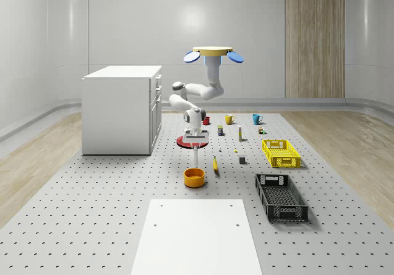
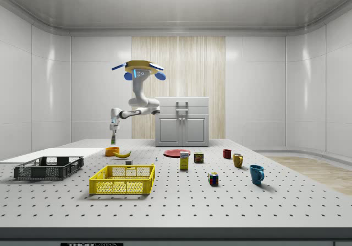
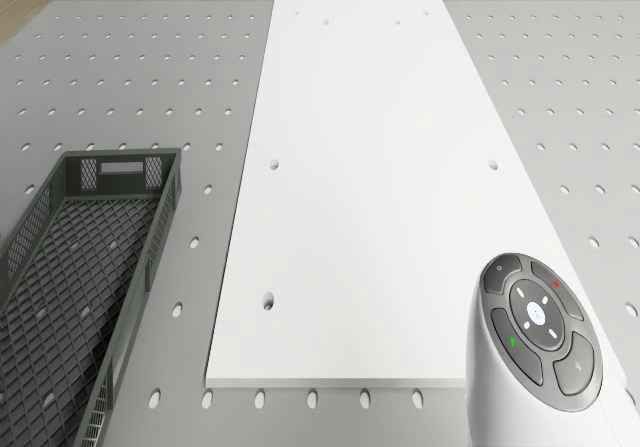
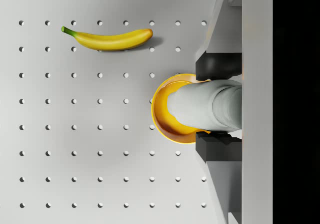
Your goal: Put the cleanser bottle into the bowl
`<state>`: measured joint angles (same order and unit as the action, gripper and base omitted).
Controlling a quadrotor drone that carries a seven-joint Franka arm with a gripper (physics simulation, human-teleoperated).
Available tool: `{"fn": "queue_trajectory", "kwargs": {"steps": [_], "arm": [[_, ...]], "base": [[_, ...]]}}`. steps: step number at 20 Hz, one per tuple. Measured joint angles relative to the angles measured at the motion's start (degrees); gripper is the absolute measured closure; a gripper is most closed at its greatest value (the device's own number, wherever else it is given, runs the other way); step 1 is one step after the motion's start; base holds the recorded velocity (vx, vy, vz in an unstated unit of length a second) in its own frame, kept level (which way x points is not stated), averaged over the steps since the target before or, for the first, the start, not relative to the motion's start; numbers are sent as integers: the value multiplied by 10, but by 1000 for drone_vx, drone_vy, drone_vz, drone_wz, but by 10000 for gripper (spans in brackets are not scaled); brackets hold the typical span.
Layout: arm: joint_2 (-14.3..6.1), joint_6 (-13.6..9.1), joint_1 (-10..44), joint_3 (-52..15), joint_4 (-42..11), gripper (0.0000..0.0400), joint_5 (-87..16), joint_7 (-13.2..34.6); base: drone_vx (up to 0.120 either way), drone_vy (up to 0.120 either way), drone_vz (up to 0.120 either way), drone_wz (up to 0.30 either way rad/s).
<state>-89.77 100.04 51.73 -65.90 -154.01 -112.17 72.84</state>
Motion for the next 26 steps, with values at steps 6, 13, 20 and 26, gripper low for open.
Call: {"fn": "queue_trajectory", "kwargs": {"steps": [6, 13, 20, 26], "arm": [[0, 0, 0, 0, 0, 251, 0, 0], [0, 4, 3, 8, 4, 250, -7, 1], [8, 25, 18, 50, 28, 252, -44, 3], [18, 41, 31, 83, 50, 252, -75, 5]], "base": [[13, 0, -120, 0], [0, 0, 0, 0], [0, 0, 0, 0], [0, 0, 0, 0]]}}
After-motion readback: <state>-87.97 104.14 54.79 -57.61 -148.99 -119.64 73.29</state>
